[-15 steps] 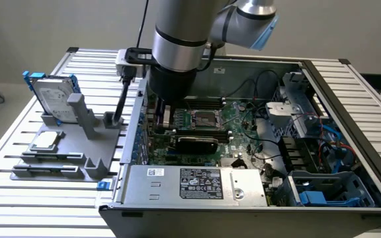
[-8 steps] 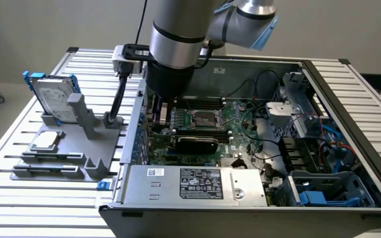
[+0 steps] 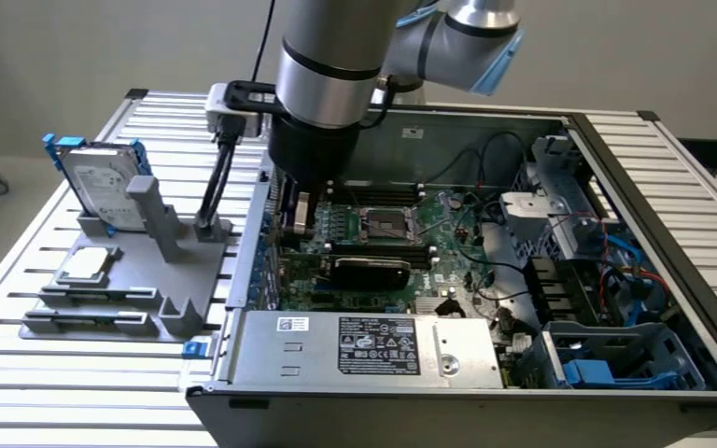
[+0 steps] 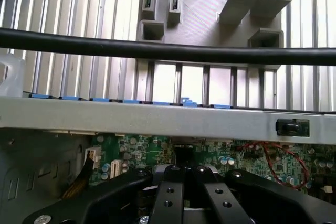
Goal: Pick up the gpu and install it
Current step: 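Press down on the gpu until it lock into place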
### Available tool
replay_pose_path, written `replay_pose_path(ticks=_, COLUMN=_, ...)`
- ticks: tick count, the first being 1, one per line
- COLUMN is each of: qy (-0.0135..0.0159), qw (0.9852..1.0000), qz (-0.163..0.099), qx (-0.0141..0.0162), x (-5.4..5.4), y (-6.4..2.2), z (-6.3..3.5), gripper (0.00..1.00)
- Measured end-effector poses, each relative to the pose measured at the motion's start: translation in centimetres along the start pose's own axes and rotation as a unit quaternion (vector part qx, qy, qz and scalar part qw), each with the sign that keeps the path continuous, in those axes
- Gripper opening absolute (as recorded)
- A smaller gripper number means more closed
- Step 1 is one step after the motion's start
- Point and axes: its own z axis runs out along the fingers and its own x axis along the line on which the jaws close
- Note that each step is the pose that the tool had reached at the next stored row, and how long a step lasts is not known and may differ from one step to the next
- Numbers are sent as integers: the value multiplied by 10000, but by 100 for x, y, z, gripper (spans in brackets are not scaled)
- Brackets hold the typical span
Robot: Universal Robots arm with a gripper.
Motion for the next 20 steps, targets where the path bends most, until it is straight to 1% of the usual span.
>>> replay_pose_path(ticks=5, qy=78, qw=10000, qz=18, qx=-23, x=-6, y=8, z=-7, gripper=11)
replay_pose_path(ticks=7, qy=90, qw=10000, qz=22, qx=-30, x=-11, y=10, z=-9, gripper=11)
replay_pose_path(ticks=13, qy=98, qw=9999, qz=29, qx=-40, x=-28, y=13, z=-14, gripper=11)
replay_pose_path(ticks=16, qy=96, qw=9999, qz=39, qx=-43, x=-33, y=15, z=-13, gripper=11)
replay_pose_path(ticks=20, qy=91, qw=9999, qz=63, qx=-57, x=-39, y=21, z=-12, gripper=11)
